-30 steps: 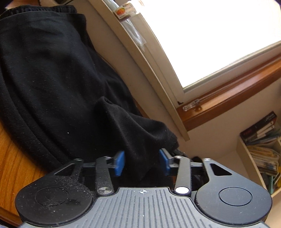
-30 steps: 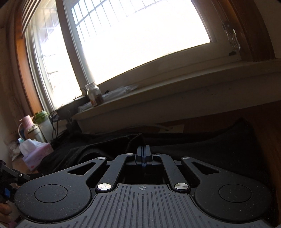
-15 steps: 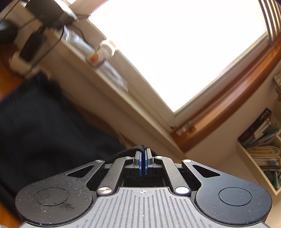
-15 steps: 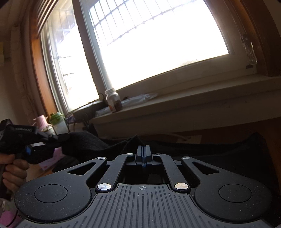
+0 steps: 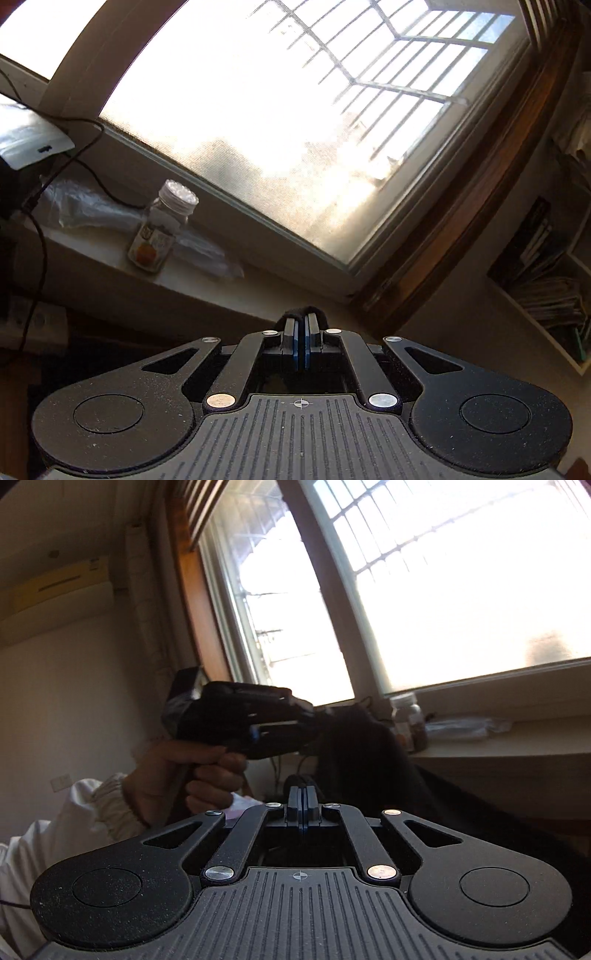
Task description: Fold clothes
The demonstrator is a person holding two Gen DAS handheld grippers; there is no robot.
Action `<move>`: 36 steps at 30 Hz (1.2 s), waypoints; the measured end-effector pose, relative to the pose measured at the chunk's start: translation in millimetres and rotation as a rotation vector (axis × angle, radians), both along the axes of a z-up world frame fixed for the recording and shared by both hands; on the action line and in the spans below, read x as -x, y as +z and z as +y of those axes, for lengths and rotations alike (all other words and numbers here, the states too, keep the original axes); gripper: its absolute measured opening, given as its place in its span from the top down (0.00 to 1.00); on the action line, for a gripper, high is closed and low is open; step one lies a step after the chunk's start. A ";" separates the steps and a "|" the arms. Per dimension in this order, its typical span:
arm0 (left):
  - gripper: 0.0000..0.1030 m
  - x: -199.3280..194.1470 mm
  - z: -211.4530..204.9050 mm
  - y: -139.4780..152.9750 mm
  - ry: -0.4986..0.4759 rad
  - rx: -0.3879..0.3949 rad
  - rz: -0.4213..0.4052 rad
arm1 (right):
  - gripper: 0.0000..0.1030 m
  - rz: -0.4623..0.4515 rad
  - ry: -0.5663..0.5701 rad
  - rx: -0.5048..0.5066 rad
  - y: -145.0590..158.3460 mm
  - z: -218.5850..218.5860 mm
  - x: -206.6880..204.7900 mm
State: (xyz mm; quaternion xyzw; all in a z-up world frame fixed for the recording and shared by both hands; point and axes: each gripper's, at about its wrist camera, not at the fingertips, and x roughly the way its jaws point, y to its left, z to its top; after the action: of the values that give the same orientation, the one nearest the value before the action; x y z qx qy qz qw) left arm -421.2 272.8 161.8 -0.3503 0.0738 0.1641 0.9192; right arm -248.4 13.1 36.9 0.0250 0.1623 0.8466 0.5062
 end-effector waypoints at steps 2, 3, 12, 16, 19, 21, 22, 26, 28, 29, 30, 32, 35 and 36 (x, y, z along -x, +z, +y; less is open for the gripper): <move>0.97 5.1 21.5 -3.0 0.008 0.016 0.032 | 0.98 -0.011 0.055 0.001 1.7 19.8 24.2; 0.97 7.6 32.0 -7.0 0.002 0.033 0.050 | 0.98 -0.022 0.077 0.009 -0.6 31.1 36.5; 0.64 50.7 51.6 -82.0 0.175 0.117 0.246 | 0.85 -0.111 0.110 0.166 -48.1 86.5 106.9; 0.49 72.2 43.1 -77.1 0.214 0.069 0.267 | 0.57 -0.155 0.066 0.180 -47.8 80.5 99.5; 0.41 81.3 25.1 -65.1 0.212 0.021 0.280 | 0.57 -0.209 0.008 0.186 -44.0 77.2 82.0; 0.38 85.9 7.5 -59.1 0.204 -0.016 0.283 | 0.57 -0.251 -0.033 0.175 -43.0 65.9 65.9; 0.37 87.9 -2.9 -57.6 0.197 -0.034 0.282 | 0.57 -0.269 -0.049 0.165 -43.7 55.7 55.3; 0.37 95.4 -47.7 -59.8 0.180 -0.095 0.279 | 0.55 -0.333 -0.150 0.155 -46.5 19.8 12.2; 0.39 96.8 -66.3 -63.6 0.181 -0.108 0.260 | 0.55 -0.367 -0.208 0.174 -52.0 2.6 -10.3; 0.39 94.9 -74.0 -66.6 0.169 -0.107 0.251 | 0.55 -0.387 -0.237 0.183 -55.7 -7.0 -20.8; 0.39 94.6 -80.8 -69.9 0.153 -0.104 0.246 | 0.55 -0.404 -0.266 0.189 -58.9 -17.2 -30.3; 0.39 98.5 -95.1 -75.8 0.151 -0.108 0.244 | 0.55 -0.422 -0.320 0.194 -61.8 -36.8 -48.1; 0.39 102.1 -113.6 -84.7 0.155 -0.116 0.251 | 0.55 -0.427 -0.381 0.206 -65.1 -76.8 -73.5; 0.39 101.7 -120.0 -86.6 0.157 -0.123 0.258 | 0.55 -0.428 -0.400 0.214 -66.6 -90.1 -81.4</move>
State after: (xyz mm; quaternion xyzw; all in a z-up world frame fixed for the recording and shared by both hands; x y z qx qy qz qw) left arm -523.0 152.8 75.2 -0.2738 0.1536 0.2833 0.9062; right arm -167.0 -77.0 -29.7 -0.1758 0.1319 0.6945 0.6851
